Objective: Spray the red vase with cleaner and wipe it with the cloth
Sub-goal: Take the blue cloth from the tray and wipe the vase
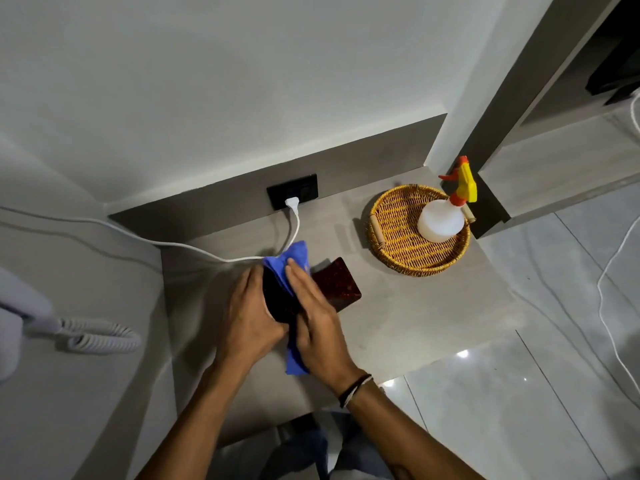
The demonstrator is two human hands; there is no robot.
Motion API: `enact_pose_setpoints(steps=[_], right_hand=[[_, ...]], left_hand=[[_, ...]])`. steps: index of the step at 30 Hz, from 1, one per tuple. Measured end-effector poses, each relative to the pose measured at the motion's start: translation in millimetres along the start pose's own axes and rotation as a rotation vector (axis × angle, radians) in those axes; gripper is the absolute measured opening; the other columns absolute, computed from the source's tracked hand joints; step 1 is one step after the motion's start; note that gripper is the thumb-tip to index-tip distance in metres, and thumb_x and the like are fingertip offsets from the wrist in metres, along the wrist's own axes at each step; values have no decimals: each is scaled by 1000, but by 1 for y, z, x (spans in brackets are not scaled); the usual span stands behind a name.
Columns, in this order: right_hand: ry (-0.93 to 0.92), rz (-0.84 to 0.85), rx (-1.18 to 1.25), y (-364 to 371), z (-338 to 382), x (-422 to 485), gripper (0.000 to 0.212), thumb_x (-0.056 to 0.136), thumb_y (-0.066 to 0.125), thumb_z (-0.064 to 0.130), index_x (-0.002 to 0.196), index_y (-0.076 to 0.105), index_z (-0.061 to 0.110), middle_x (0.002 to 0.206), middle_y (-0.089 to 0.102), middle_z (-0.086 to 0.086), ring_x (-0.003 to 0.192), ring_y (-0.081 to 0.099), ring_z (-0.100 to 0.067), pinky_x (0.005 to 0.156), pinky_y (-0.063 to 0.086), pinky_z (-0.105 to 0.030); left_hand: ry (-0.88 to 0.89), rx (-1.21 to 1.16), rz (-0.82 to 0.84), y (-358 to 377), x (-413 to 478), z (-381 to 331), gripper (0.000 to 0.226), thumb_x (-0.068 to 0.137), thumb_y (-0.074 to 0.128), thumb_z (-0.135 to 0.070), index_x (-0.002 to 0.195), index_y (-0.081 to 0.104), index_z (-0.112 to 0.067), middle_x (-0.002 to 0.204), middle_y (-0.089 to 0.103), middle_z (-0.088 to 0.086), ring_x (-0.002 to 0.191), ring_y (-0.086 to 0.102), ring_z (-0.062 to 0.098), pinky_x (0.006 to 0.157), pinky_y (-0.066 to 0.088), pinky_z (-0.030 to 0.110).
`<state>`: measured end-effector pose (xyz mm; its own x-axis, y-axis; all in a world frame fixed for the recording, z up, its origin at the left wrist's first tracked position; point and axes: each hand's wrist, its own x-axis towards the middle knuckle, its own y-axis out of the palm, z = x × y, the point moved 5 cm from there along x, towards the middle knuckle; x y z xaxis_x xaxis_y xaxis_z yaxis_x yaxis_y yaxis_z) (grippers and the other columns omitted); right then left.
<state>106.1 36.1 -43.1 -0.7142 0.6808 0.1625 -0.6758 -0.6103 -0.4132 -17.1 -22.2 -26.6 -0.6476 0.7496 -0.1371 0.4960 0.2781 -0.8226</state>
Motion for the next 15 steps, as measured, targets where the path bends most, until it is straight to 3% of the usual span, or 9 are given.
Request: enact_pose_setpoints(steps=[2,3,6,9,13,15], right_hand=[[-68,14,65,5,10,-1,68,99,40,-5,166,34,5,177,32,-10,166,27,-21,137,24,-35],[-101,47,26,4,6,-3,67,101,43,-7,166,33,5,177,30,-10,167,26,-23,137,23,-37],[-59,197,-274,-10,-37,-10,78,96,53,-19,167,27,4,179,13,-12,169,12,-33,137,23,-50],[95,266,-633,-38,-85,-10,81,105,50,-12,170,8,9,178,-10,-7,169,-5,-37,136,23,-53],[138,256,-593,-32,-74,-9,81,108,49,-6,172,3,14,180,-13,-5,169,-11,-34,137,21,-50],[77,190,-398,-11,-41,-12,80,102,49,-13,170,14,9,181,-1,-8,170,1,-32,137,21,-49]], left_hand=[[-49,53,68,2,0,7,78,75,88,-11,145,57,2,152,57,25,142,53,42,118,44,50],[-53,48,82,0,-1,7,80,74,89,-13,147,57,-2,153,57,23,143,53,39,119,44,49],[-12,11,38,-8,-3,3,73,55,94,-20,121,62,-12,122,69,10,114,66,33,94,56,46],[-16,11,2,-13,-9,1,78,49,95,-25,118,58,-18,117,65,5,106,65,31,87,58,45],[-13,12,-26,-13,-12,-2,88,49,98,-24,127,58,-14,122,64,7,112,64,33,92,56,45],[-10,11,-24,-11,-9,-7,86,51,97,-20,127,59,-9,123,65,12,114,63,38,95,55,48]])
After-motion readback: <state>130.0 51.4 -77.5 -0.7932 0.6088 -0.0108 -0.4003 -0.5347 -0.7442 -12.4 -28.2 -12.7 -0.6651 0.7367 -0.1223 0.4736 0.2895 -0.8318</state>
